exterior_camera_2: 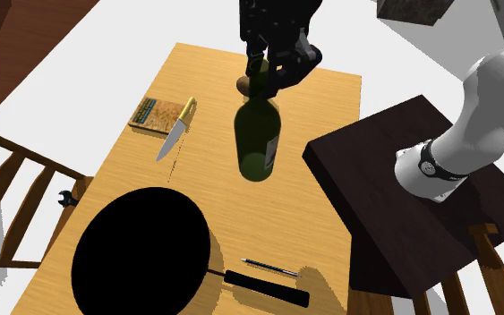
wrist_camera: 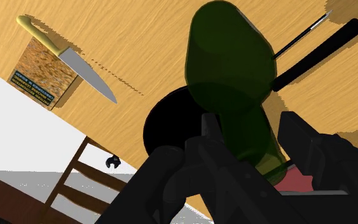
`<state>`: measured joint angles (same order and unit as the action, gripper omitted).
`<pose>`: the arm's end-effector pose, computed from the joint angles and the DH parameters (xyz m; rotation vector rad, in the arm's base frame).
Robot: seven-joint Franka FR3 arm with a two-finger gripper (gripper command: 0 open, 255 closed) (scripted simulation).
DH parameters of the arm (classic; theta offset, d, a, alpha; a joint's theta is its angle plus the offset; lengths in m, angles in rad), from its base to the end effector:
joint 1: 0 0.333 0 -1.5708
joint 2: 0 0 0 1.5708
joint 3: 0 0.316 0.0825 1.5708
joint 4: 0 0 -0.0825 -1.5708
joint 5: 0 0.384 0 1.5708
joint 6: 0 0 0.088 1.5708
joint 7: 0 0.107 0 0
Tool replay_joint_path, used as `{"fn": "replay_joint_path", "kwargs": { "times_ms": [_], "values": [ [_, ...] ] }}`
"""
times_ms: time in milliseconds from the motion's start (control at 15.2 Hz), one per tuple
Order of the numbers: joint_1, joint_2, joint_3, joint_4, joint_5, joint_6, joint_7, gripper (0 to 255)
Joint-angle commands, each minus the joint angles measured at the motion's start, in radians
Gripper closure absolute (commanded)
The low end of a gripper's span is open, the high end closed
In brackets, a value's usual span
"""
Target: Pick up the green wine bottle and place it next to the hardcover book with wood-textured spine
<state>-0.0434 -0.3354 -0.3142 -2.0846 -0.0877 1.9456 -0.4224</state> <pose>0.4397 -0.1886 0.5749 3.0745 0.1487 0.2706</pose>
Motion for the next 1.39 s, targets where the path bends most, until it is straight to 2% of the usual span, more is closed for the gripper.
{"fn": "replay_joint_path", "kwargs": {
  "times_ms": [0,1320],
  "values": [
    [0.001,0.001,0.001,0.032,0.001,-0.031,-0.001,255],
    [0.012,0.063,0.005,0.363,0.024,-0.303,-0.014,255]
  ]
}}
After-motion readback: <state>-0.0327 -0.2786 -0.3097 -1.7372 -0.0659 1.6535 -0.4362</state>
